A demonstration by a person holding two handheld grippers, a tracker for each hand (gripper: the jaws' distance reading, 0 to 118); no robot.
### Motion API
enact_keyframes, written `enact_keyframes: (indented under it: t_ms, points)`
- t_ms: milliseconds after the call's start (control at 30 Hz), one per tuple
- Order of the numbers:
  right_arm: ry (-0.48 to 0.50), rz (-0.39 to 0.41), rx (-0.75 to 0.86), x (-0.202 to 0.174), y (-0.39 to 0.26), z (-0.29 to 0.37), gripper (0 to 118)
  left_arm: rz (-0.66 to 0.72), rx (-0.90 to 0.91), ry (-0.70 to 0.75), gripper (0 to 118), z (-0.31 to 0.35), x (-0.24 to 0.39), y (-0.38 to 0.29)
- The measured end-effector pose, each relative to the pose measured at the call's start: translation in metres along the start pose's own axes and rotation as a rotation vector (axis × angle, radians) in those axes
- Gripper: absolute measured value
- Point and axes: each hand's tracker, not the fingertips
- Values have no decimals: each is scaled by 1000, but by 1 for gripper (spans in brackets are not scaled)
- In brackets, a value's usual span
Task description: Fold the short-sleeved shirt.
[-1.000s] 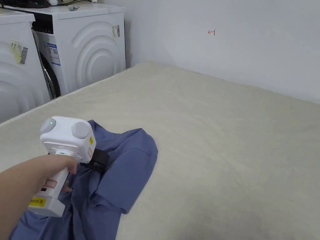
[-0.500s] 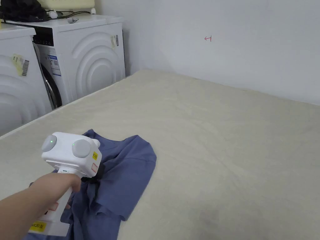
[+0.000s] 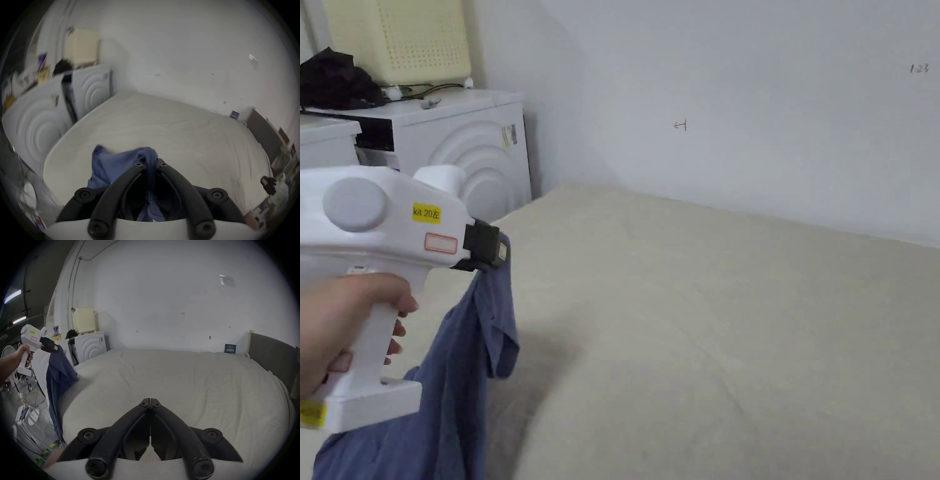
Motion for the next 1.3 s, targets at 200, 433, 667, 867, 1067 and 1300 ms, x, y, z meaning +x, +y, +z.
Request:
enact_keyframes:
  t_ms: [200,433,667,867,1067,1300]
  points:
    - [-25,-75,50,29,4,26,0,-31,149,-209,9,47,90,50]
    - [-96,-126,118,66,10,59,0,-80,206,-491,9,70,224,100]
    - [-229,-172,161,120,8,102,0,-152,38,-796,9,11,379,80]
    - [-336,-189,143,156,-10,133,0,-178,-396,-785,9,-125,485,-29]
    - [-365,-216,87,173,-29,144,0,-178,-660,-657,54,-209,505,-146]
    - [-377,-221,51,174,-35,134,0,-131,-509,-678,116,-176,474,-123]
